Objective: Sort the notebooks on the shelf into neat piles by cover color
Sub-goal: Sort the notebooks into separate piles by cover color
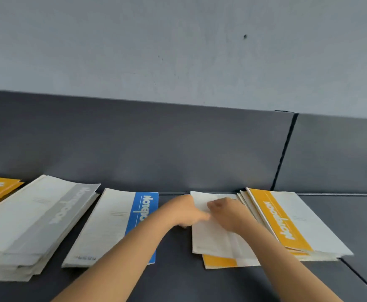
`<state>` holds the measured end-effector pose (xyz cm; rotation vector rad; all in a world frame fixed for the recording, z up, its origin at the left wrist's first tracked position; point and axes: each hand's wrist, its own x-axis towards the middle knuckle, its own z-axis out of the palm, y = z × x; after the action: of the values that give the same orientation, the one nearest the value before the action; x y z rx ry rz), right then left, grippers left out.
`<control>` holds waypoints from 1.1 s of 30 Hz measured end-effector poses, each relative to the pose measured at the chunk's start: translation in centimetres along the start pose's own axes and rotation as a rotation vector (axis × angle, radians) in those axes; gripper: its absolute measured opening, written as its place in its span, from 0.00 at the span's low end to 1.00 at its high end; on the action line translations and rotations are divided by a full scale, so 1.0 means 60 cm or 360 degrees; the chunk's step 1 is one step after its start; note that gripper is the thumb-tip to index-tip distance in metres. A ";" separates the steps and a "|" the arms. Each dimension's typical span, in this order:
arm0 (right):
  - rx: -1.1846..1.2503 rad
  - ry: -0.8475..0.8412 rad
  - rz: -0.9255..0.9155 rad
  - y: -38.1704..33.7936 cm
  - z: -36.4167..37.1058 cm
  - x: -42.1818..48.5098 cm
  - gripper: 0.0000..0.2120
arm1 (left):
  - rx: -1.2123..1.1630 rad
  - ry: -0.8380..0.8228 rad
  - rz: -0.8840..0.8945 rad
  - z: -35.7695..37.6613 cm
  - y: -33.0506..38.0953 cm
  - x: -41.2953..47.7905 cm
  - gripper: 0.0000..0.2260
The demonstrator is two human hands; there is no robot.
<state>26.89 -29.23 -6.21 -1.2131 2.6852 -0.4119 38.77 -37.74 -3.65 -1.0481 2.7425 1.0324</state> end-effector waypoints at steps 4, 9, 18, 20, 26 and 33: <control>0.0246 0.0111 -0.0118 0.012 0.012 0.009 0.19 | -0.0423 0.0110 -0.0055 0.014 -0.004 0.020 0.29; 0.0706 0.0128 -0.0089 0.014 0.020 0.023 0.19 | -0.0963 0.0150 -0.0006 0.018 -0.016 0.032 0.25; 0.1360 0.0253 -0.0081 -0.005 -0.013 0.000 0.22 | -0.1171 0.0514 0.0296 -0.053 -0.029 -0.018 0.17; 0.1606 0.0149 -0.0064 -0.033 -0.014 -0.009 0.23 | -0.1162 0.0565 0.0301 -0.080 -0.057 -0.043 0.14; 0.1656 -0.0106 -0.0170 -0.204 0.027 -0.036 0.32 | -0.0987 0.0611 0.0266 -0.182 -0.190 -0.124 0.11; 0.1241 -0.0064 -0.0297 -0.422 0.089 -0.055 0.18 | -0.0560 0.0684 0.0209 -0.294 -0.375 -0.165 0.09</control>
<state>48.39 -43.72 -3.16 -1.1707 2.0219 -1.2829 63.51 -54.90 -0.36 -1.2792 3.0683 1.5133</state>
